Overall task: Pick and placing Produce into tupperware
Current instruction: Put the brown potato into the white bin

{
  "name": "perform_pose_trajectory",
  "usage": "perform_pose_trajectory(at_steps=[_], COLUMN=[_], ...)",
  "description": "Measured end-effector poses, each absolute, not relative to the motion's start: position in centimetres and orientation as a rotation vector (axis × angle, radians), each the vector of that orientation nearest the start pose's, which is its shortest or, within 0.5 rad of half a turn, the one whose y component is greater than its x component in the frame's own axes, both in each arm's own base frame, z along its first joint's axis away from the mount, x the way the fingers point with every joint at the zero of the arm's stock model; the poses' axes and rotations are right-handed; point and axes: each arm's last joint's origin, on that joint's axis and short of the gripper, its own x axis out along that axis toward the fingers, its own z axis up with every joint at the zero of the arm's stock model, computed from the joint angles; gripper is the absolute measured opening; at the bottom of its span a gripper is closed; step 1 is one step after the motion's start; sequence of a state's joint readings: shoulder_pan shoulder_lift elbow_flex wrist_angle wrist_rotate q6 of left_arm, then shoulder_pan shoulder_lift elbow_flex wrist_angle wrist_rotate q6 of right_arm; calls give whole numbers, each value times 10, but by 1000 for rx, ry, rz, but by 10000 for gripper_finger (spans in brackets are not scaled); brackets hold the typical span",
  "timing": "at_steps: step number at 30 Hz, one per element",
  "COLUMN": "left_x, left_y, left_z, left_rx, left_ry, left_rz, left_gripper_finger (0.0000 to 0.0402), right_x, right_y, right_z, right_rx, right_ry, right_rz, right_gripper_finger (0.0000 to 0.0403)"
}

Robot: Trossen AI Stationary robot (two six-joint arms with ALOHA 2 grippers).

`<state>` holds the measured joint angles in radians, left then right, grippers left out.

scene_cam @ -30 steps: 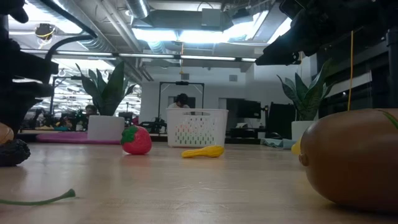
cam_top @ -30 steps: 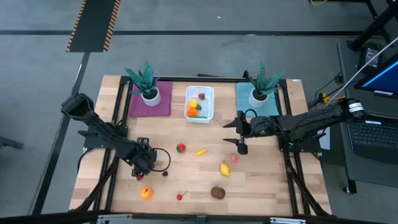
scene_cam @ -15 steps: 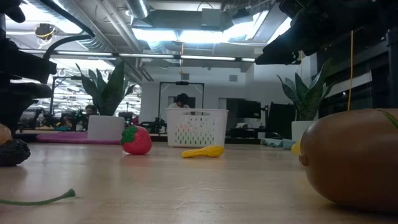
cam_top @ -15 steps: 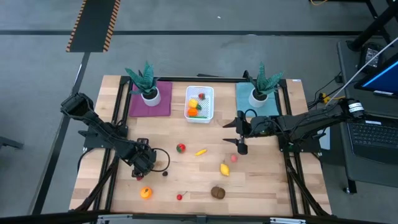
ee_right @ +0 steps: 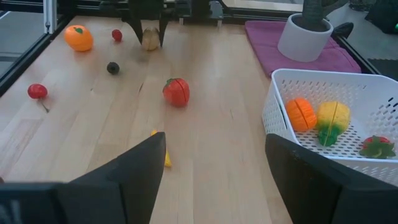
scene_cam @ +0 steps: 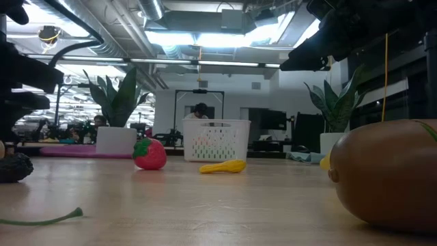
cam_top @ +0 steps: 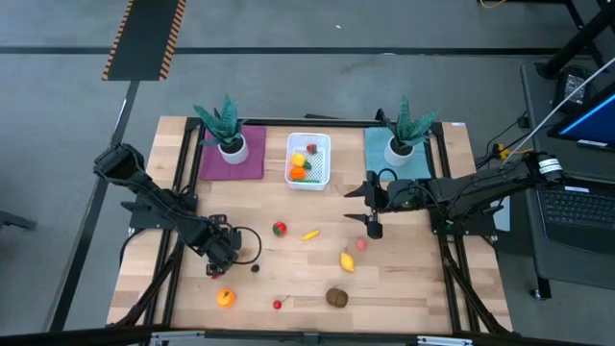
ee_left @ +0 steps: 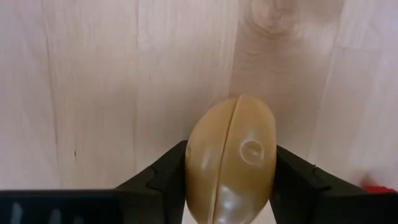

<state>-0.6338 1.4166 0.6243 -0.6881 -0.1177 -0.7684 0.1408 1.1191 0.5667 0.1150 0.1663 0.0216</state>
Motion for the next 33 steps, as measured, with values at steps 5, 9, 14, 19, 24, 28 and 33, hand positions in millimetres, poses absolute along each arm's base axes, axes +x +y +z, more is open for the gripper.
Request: perform_pose_trajectory(at_steps=[5,9,14,19,24,28,33], left_x=[166,170,183,186,185,183,186], left_y=[-118,-119,-126,-121,-113,-108,-108], left_z=[136,140,160,185,210,227,235], left_rx=[-133,-128,-89,-107,-141,-105,-77], left_ry=[1418,1389,1267,1131,954,795,639], left_rz=[174,187,166,167,171,190,192], left_gripper_finger=[180,165,165,166,165,165,165], right_x=[230,230,230,230,230,230,224], right_y=[28,28,28,28,28,26,22], right_z=[223,223,223,222,222,221,204], right_rx=[-46,-46,-48,-49,-46,-30,-29], right_ry=[432,432,433,436,439,447,378], right_rz=[-30,-30,-29,-29,-30,-38,-34], right_gripper_finger=[278,278,278,278,278,278,278])
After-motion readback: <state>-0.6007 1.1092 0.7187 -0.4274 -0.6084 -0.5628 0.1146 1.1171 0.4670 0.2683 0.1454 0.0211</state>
